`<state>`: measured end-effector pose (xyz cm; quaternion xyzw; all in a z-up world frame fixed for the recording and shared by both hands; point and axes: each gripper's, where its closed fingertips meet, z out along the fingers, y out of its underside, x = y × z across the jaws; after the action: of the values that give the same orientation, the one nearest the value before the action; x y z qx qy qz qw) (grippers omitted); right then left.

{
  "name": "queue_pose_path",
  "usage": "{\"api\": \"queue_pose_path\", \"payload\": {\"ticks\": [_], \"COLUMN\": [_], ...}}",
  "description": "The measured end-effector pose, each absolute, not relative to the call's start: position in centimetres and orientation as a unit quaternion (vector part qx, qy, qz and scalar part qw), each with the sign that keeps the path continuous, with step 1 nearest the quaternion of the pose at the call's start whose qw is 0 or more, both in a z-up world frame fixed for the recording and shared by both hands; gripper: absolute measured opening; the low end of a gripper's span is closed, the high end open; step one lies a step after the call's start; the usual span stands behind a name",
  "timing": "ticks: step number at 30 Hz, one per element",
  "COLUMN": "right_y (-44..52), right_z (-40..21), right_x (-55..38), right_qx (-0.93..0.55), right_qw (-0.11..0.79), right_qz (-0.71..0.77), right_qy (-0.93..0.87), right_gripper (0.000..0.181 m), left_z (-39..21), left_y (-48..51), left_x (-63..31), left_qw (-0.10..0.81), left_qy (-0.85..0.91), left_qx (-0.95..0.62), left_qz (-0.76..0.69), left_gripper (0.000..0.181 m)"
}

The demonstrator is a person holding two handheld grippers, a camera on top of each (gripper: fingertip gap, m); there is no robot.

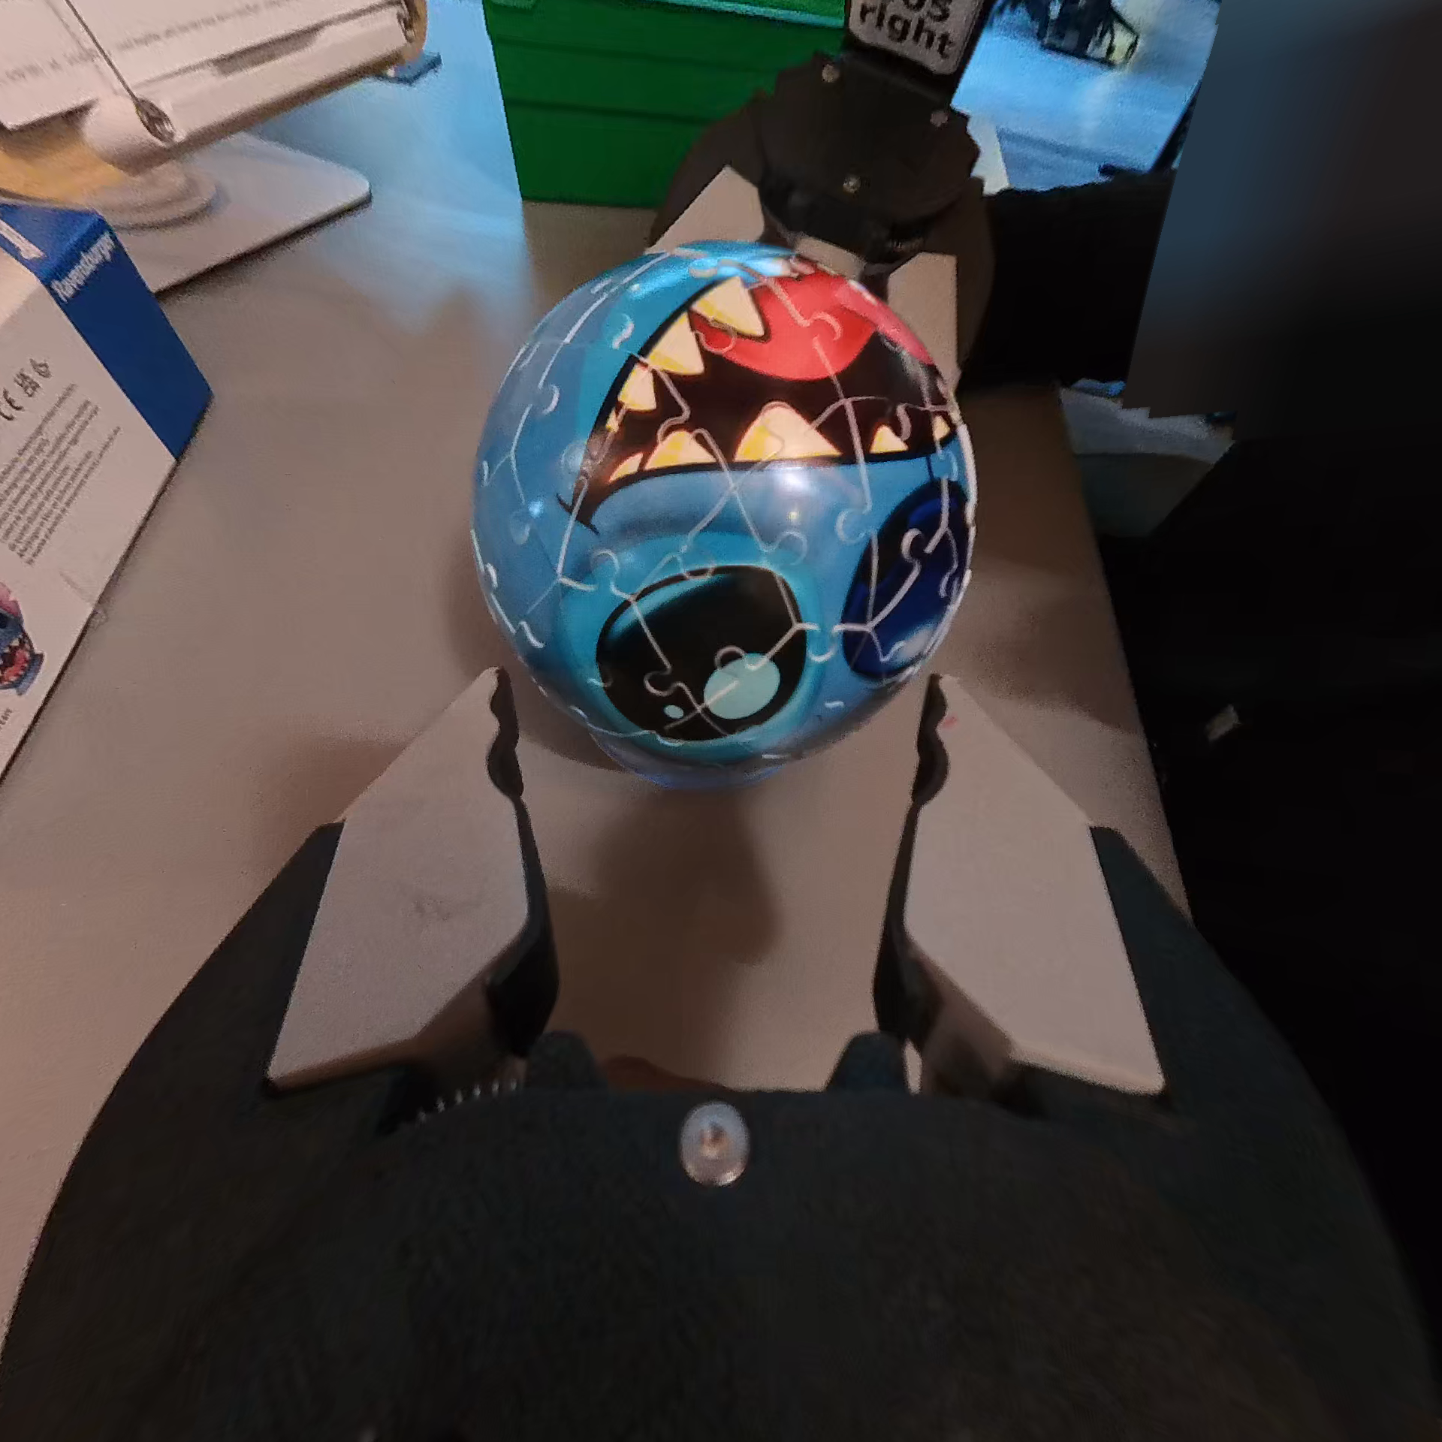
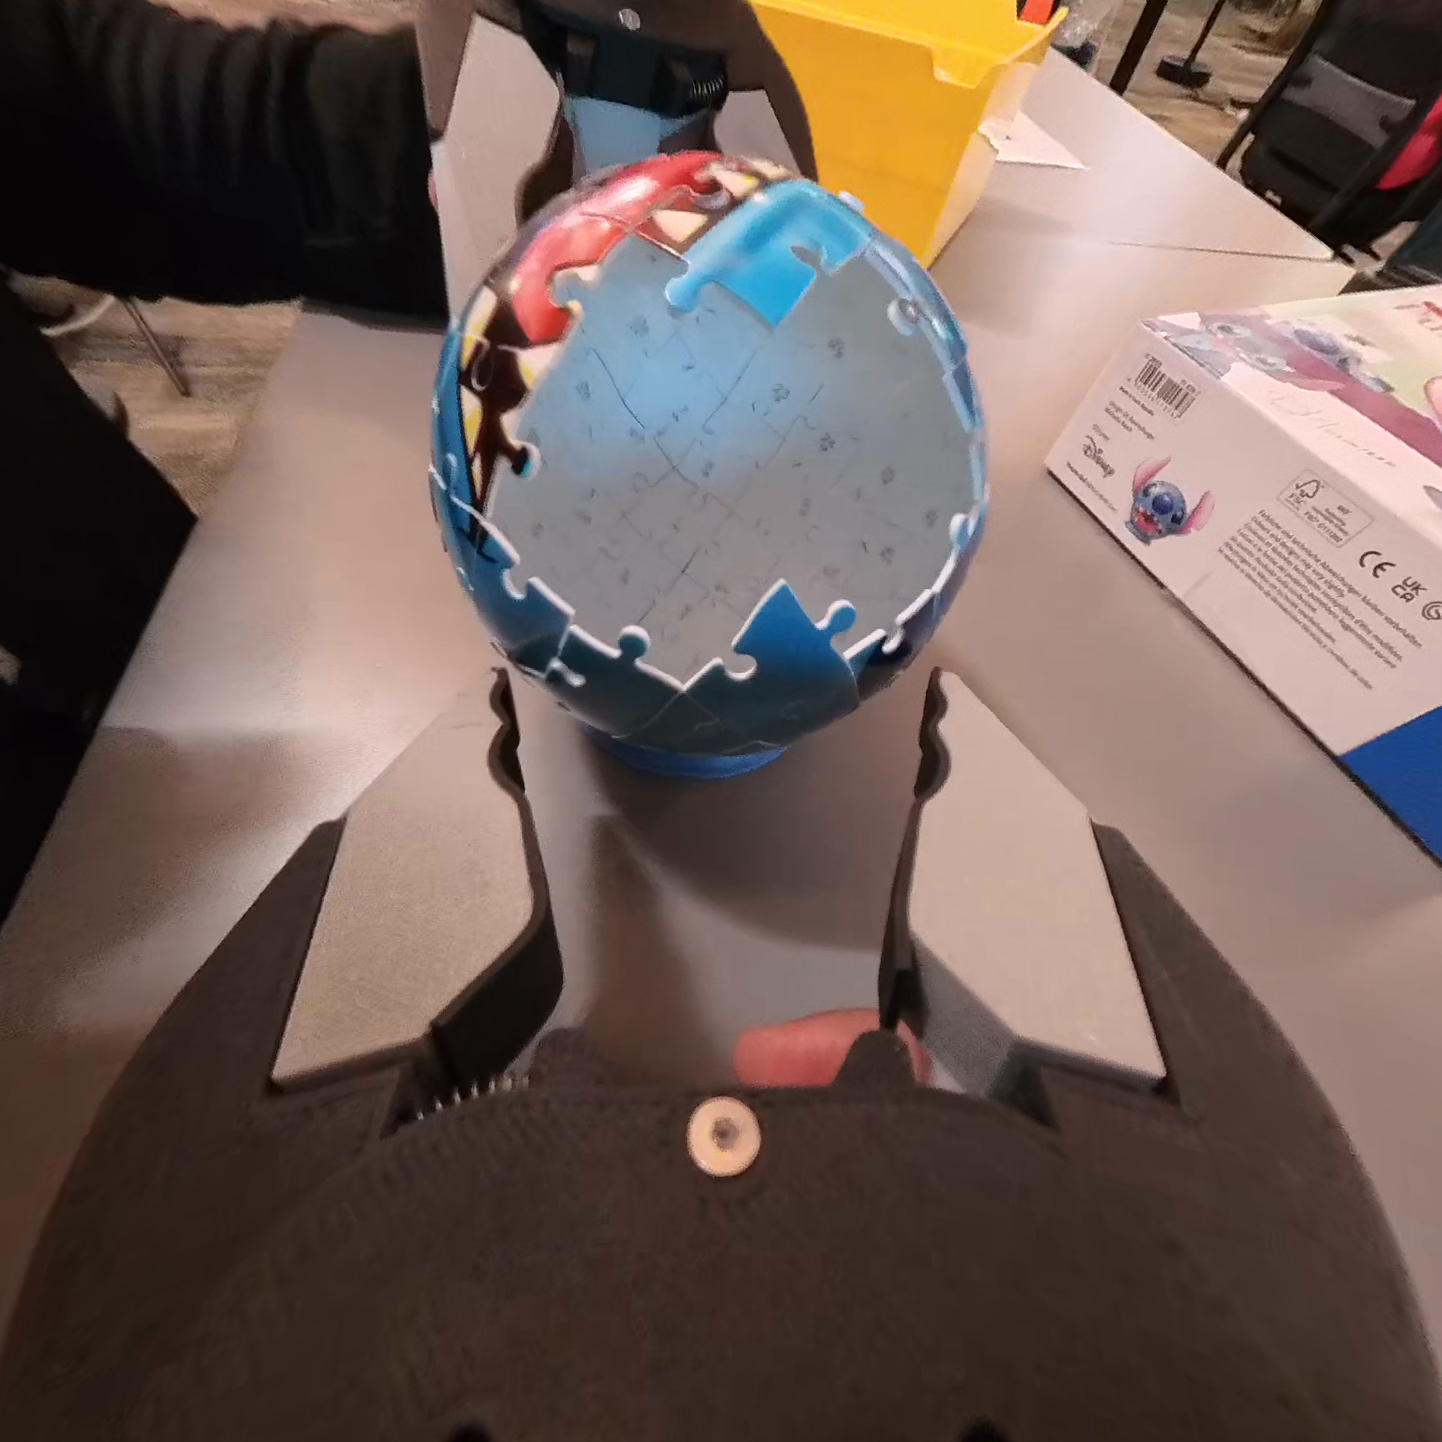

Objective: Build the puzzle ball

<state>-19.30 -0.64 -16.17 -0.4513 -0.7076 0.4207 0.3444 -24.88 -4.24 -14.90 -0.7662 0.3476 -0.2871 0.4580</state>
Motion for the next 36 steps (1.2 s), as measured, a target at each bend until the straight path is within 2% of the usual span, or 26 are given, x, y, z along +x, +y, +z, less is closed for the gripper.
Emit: {"api": "queue_pose_path", "payload": {"ticks": [9,20,30,36], "right_y": [-0.9,1.1,-0.2,-0.5], "right_z": [-15.2,-13.5,-14.3,-14.0], "right_x": [-18.1,-17.8,-17.7,-17.4], "right_qx": [-0.435,-0.440,-0.415,-0.407], "right_qw": [0.337,0.357,0.354,0.378], "right_qz": [0.458,0.501,0.470,0.446], "right_qy": [-0.699,-0.654,-0.694,-0.702], "right_gripper": [0.096,0.086,0.098,0.096], "left_z": [-14.4,-15.5,-14.4,-13.3], "left_y": [-4.4,-4.4,-4.7,-5.5], "left_x": [-25.2,-24.9,-24.8,-25.2], "left_qw": [0.484,0.465,0.485,0.509], "left_qy": [0.328,0.336,0.353,0.368], "left_qx": [-0.748,-0.753,-0.740,-0.722], "left_qz": [-0.315,-0.324,-0.304,-0.290], "left_gripper": [0.097,0.098,0.099,0.101]}}
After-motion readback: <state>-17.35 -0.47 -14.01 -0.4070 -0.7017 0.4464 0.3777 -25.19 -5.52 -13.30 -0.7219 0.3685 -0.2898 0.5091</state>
